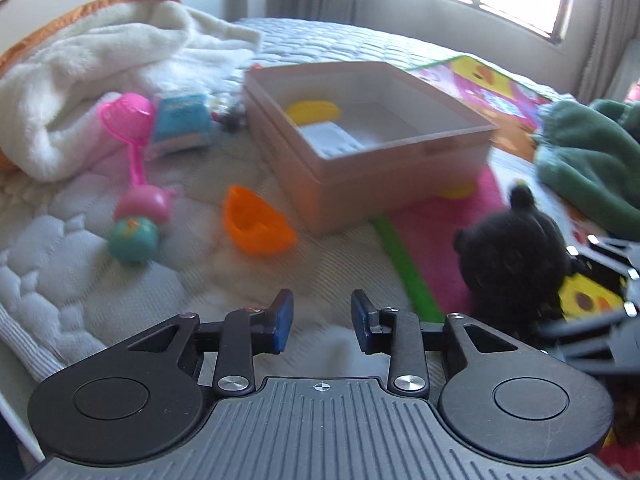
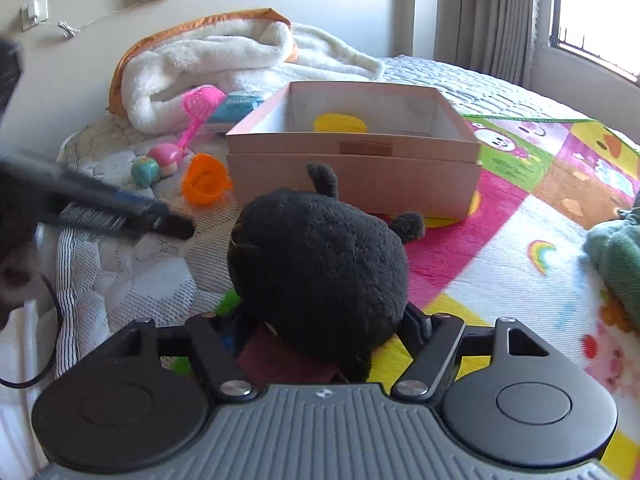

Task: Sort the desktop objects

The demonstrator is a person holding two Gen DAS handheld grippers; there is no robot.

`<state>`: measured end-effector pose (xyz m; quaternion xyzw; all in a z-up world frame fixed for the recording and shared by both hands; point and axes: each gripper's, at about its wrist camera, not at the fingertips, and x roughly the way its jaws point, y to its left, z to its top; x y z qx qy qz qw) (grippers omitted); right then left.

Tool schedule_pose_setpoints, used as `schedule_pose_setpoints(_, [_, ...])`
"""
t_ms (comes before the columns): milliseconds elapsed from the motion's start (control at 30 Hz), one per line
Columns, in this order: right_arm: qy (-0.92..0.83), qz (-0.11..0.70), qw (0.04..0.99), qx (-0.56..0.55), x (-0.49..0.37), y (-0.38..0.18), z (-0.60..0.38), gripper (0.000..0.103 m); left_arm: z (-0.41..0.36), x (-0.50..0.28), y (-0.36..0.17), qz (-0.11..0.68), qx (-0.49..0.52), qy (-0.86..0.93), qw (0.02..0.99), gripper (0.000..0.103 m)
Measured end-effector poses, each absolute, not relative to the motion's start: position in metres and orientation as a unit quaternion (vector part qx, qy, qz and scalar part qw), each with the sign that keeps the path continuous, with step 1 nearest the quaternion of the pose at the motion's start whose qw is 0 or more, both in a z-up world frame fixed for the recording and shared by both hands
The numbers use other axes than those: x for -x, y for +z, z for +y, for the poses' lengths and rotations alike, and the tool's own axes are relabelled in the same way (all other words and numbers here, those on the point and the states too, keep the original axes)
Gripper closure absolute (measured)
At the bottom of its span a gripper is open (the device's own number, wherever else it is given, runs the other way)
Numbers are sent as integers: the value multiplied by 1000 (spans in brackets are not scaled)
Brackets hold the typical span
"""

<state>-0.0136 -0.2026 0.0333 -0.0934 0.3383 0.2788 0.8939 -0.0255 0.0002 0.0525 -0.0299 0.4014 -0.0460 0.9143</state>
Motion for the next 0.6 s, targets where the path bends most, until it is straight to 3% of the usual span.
schedule_pose_setpoints(133, [268, 362, 890, 66, 13, 49, -224, 33, -21, 43, 48, 401, 13, -75, 913, 62])
schedule_pose_setpoints(233, [295, 415, 860, 32, 11, 58, -238, 32, -28, 52, 48, 393, 2, -80, 916, 47])
schedule_pose_setpoints(333, [298, 415, 858, 54, 19, 63, -239, 26, -24, 55, 52, 368, -8, -51, 928, 21])
schedule_pose_setpoints(367, [289, 406, 864, 69, 21, 63, -237, 23, -21, 53, 54, 350, -12, -30, 936, 5])
schedule_pose_setpoints(467, [260, 392, 879, 85, 21, 60, -234, 19, -10, 38, 60, 301, -30, 22, 953, 2])
schedule_pose_setpoints(600, [253, 383, 883, 96, 23, 38, -227, 16, 6, -6, 53, 330, -43, 26, 943, 5])
